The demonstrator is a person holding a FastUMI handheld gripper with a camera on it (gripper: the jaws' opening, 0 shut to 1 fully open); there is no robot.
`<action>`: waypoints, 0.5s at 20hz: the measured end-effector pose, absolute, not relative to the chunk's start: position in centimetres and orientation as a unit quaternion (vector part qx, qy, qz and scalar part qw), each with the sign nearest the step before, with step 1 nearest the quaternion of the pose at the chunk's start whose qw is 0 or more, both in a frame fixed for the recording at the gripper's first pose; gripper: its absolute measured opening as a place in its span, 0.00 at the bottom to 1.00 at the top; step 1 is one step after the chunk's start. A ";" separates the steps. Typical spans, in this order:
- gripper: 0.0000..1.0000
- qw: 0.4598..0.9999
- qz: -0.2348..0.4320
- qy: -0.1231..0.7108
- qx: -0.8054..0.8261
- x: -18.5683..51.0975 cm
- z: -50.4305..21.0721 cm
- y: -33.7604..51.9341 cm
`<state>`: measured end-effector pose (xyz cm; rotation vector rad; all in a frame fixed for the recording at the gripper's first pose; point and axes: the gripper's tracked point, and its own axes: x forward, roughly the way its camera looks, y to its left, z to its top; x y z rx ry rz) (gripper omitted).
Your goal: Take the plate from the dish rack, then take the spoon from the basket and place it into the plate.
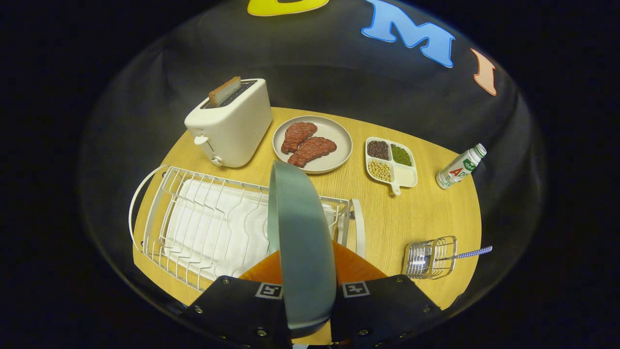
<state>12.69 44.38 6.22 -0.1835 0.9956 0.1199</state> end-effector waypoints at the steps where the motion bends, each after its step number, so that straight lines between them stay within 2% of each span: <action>1: 0.29 0.873 0.059 0.475 -0.093 12.8 6.4 44.5; 6: 0.29 0.885 0.046 0.449 -0.113 13.7 7.7 44.1; 10: 0.29 0.893 0.064 0.434 -0.096 13.4 9.9 43.7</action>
